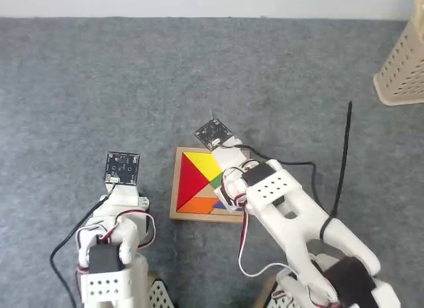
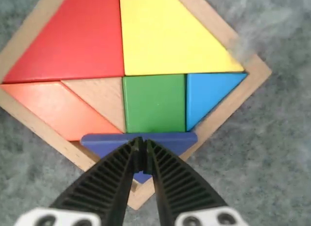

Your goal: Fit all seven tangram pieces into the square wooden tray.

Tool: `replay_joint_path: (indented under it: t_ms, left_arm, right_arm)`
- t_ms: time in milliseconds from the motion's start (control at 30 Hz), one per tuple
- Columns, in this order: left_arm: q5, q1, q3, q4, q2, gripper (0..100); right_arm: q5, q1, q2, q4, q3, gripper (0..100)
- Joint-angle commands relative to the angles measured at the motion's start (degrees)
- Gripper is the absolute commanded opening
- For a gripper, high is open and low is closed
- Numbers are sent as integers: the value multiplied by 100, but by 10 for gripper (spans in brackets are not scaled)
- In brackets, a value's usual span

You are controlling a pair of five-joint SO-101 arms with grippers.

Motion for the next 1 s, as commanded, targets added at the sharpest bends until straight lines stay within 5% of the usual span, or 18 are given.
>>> replay_joint_path:
  t_ms: [0, 467, 967]
  left_arm:
    - [-26, 0, -40, 44, -114, 12]
    - [-26, 0, -40, 44, -114, 12]
    - [-26, 0, -40, 44, -114, 12]
  right_arm:
    - [149, -57, -48, 4, -158, 7]
    - [536, -664, -40, 444, -149, 7]
    - [510, -110, -778, -391, -88, 7]
